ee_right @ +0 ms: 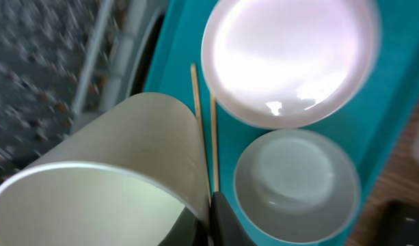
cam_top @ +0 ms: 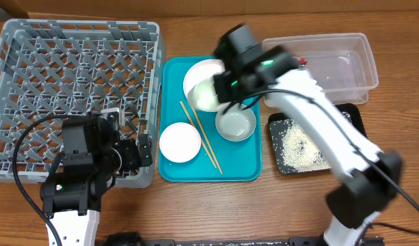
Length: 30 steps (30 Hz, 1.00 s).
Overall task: Sort waste into correct bins and load items into the dishwasher
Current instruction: 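Grasp the white paper cup from the pink saucer with the right gripper, then hand the paper cup from the right gripper to the left gripper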
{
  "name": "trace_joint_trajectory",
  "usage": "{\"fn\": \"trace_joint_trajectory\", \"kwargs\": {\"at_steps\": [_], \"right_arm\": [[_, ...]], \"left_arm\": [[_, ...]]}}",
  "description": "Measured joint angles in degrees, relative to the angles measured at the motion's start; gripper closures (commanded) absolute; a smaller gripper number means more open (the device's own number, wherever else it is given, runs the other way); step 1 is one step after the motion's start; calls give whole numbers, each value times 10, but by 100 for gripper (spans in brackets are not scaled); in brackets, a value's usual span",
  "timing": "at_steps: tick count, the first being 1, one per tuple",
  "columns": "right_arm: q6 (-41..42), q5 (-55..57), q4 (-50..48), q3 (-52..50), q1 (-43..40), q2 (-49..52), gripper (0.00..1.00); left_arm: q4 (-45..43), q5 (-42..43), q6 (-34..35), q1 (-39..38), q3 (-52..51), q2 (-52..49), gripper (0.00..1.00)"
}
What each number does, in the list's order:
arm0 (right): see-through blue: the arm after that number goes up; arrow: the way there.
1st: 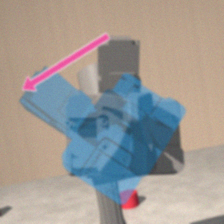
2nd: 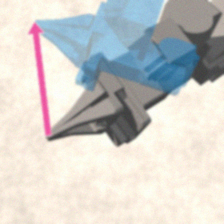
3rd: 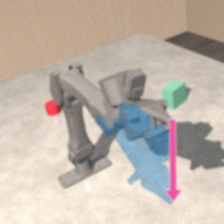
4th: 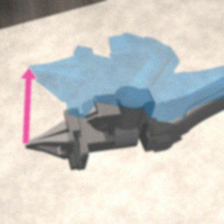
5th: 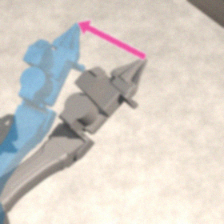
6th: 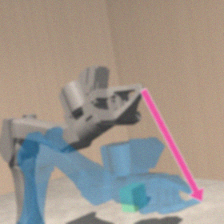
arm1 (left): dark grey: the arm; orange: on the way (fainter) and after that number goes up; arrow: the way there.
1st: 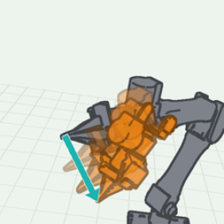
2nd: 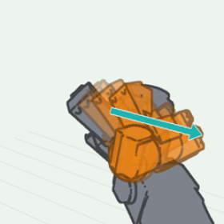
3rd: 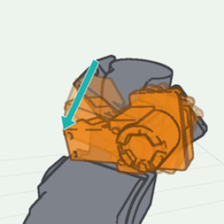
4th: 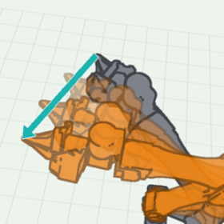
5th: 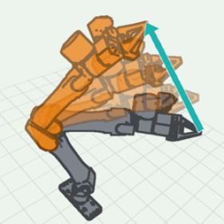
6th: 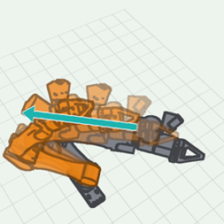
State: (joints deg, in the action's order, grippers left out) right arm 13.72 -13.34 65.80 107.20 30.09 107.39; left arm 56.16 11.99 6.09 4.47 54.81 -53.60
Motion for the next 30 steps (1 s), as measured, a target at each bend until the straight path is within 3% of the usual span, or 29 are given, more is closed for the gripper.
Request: {"fn": "trace_joint_trajectory", "kwargs": {"at_steps": [8, 20, 30], "right_arm": [[0, -151, 25, -1, -106, -26, 96], [0, -366, 34, -4, -116, -23, 96], [-1, -522, 48, -4, -110, -23, 96]], "left_arm": [[-95, 158, 0, 0, 0, -63, 0], [-295, 464, -16, 0, 1, -134, 0], [-382, 558, -18, 0, 1, -139, 0]]}}
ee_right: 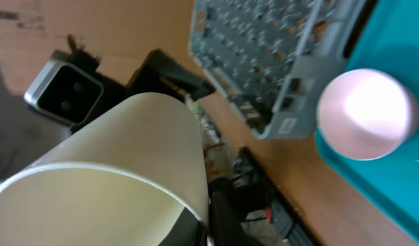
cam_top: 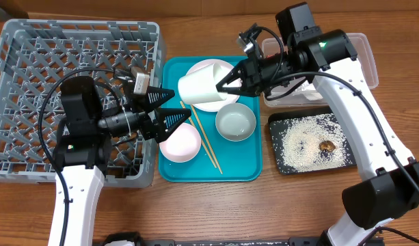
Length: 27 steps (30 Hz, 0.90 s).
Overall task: Sort waste into correct bins and load items into the dishwasher
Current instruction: 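Hand the paper cup from the right gripper to the left gripper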
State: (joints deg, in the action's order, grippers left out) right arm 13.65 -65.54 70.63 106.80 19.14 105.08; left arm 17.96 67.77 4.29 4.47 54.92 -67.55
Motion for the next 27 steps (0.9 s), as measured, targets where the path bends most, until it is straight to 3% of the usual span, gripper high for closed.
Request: {"fn": "trace_joint_trajectory", "kwargs": {"at_steps": [16, 27], "right_arm": [[0, -43, 2, 0, 44, 0, 96], [-1, -60, 8, 0, 46, 0, 96]], "left_arm": [[-129, 85, 5, -15, 0, 0, 0], [-155, 88, 13, -49, 0, 0, 9]]}}
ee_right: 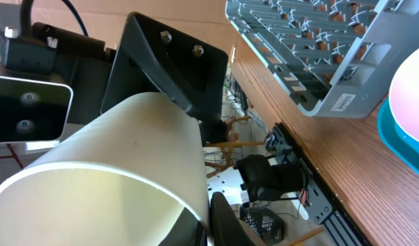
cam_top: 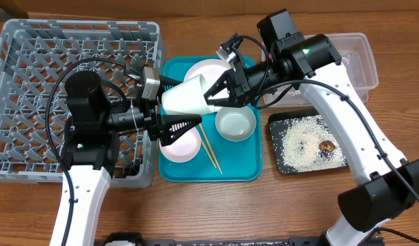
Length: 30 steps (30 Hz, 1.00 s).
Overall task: Sort waste into correct bins and load items into the dishwasher
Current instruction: 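Hand the paper cup from the right gripper to the left gripper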
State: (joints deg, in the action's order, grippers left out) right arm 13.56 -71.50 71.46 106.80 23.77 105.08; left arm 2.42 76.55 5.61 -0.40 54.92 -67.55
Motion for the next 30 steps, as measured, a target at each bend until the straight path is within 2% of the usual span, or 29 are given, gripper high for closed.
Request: {"fn": "trace_joint_trajectory", "kwargs": {"at_steps": [7, 10, 19, 25, 30], "right_arm": [[-1, -3, 2, 0, 0, 0, 96], [-1, -3, 2, 0, 0, 0, 96], [0, -2, 5, 0, 0, 1, 96], [0, -1, 5, 0, 0, 3, 96], [1, 1, 5, 0, 0, 3, 96]], "left_arm": [[-1, 0, 0, 0, 0, 0, 13], [-2, -2, 0, 0, 0, 0, 7], [-8, -1, 1, 19, 0, 0, 9], [-7, 5, 2, 23, 0, 0, 19], [-7, 10, 3, 23, 0, 0, 25]]}}
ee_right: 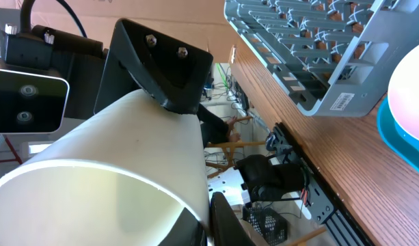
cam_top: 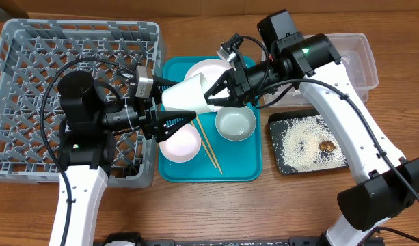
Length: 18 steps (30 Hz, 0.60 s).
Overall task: Sort waste into correct bins and load items into the dishwasher
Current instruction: 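Hand the paper cup from the right gripper to the left gripper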
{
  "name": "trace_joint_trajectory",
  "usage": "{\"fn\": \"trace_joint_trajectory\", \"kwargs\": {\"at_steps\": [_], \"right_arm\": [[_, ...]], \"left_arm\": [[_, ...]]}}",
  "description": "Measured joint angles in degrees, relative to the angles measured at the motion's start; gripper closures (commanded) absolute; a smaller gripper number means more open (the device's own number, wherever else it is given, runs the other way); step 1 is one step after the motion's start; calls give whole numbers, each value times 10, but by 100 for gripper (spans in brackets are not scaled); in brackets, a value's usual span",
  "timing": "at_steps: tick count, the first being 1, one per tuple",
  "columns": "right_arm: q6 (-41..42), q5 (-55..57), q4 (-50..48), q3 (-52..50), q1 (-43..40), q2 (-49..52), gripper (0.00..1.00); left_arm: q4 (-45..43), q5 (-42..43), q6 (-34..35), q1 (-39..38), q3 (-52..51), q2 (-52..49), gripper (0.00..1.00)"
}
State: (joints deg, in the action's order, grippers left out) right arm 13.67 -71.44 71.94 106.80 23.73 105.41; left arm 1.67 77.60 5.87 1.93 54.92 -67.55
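Observation:
A white paper cup (cam_top: 185,96) hangs on its side above the teal tray (cam_top: 243,167). My right gripper (cam_top: 214,92) is shut on its rim, and the pinch shows at the bottom of the right wrist view (ee_right: 208,219). My left gripper (cam_top: 178,102) is open, with its fingers spread above and below the cup's base end. One black left finger (ee_right: 161,68) lies against the cup's (ee_right: 113,157) far end. The grey dish rack (cam_top: 79,26) stands at the left.
On the tray lie a white plate (cam_top: 209,68), a grey bowl (cam_top: 235,123), an upturned white bowl (cam_top: 180,143) and chopsticks (cam_top: 209,150). A clear bin (cam_top: 346,68) stands at the back right. In front of it is a black tray of rice (cam_top: 305,147).
The left gripper's fingers stand a little closer around the cup's base, and one now lies against it. The right gripper still holds the cup in the same place.
My right gripper first held the cup low over the tray's dishes while the left arm rested by the rack. Then the cup was lifted on its side, with the open left gripper reaching toward it. After that the left fingers straddled the cup's base, and now they sit closer.

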Motion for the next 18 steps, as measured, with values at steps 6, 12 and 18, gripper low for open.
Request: {"fn": "trace_joint_trajectory", "kwargs": {"at_steps": [6, 12, 18], "right_arm": [[0, 1, 1, 0, -1, 0, 96], [0, 1, 1, 0, -1, 0, 93], [0, 9, 4, 0, 1, 0, 59]], "left_arm": [[0, 3, 1, 1, 0, 0, 38], [0, 7, 2, 3, 0, 0, 44], [16, -15, 2, 4, 0, 0, 47]]}}
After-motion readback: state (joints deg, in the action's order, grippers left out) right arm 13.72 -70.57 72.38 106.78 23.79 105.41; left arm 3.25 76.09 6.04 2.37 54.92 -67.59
